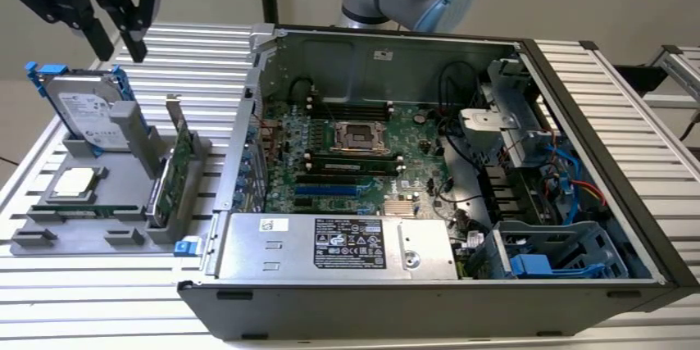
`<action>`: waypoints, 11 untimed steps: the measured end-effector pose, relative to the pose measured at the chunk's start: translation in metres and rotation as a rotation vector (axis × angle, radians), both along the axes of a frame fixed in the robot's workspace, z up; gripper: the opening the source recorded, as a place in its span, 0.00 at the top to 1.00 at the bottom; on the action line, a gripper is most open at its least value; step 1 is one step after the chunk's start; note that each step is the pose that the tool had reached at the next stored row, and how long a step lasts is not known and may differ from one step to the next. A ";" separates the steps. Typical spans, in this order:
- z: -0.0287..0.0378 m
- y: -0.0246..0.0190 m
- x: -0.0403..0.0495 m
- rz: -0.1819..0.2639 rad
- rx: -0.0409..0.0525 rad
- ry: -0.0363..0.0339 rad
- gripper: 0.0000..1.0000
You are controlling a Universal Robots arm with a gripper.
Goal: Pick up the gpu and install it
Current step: 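Pick up the gpu and move the gpu toward the slot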
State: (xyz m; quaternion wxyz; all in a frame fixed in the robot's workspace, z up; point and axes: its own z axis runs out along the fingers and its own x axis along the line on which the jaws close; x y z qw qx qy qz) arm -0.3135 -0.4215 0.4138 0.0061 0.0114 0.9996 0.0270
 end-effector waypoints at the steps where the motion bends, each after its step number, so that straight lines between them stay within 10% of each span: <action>1: -0.0009 -0.0006 0.0000 -0.001 0.0000 0.0000 0.00; 11: -0.0094 -0.0047 0.0000 -0.002 0.0021 0.0000 0.00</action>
